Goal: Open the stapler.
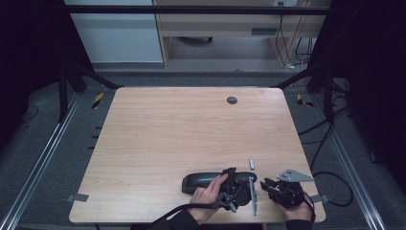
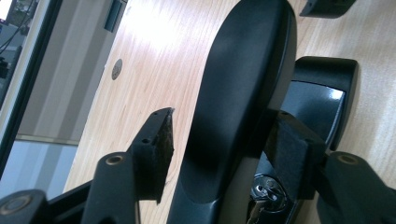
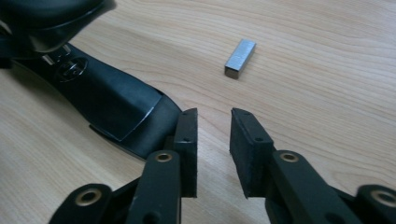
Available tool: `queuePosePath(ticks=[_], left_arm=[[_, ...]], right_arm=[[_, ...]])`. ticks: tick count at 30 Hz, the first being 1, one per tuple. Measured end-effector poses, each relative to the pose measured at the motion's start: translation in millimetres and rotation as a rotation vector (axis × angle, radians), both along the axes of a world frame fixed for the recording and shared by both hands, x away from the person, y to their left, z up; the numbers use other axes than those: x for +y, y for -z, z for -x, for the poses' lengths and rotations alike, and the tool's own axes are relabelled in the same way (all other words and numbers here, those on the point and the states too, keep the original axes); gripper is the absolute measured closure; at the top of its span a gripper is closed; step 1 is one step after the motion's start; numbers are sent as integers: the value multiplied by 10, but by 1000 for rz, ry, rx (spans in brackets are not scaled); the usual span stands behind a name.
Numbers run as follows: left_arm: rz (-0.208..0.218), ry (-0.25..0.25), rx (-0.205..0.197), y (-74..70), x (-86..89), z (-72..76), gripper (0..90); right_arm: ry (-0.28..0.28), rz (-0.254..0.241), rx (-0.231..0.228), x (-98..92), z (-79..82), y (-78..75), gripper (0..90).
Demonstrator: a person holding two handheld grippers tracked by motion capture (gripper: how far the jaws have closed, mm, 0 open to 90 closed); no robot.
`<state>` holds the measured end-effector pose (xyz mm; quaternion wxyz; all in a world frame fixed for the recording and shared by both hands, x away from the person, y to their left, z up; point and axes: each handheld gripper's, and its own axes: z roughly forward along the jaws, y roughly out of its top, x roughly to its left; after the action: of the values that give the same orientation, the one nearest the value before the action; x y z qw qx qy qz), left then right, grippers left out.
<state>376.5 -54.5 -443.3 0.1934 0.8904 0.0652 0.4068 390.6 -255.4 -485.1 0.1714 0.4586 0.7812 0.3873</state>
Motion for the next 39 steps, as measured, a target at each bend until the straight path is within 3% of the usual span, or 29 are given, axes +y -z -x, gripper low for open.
queuePosePath(ticks=[7, 18, 26, 39], left_arm=[[-2, 0, 5, 15, -25, 12, 483], [-4, -5, -17, 36, -42, 29, 504], [-7, -10, -28, 45, -49, 37, 509], [-10, -10, -39, 49, -52, 44, 513]], right_arm=[[-53, -7, -3, 48, -5, 10, 821], [-92, -39, 20, 150, -20, 19, 895], [-124, -60, 31, 241, -57, 60, 900], [-130, -80, 52, 277, -83, 93, 900]])
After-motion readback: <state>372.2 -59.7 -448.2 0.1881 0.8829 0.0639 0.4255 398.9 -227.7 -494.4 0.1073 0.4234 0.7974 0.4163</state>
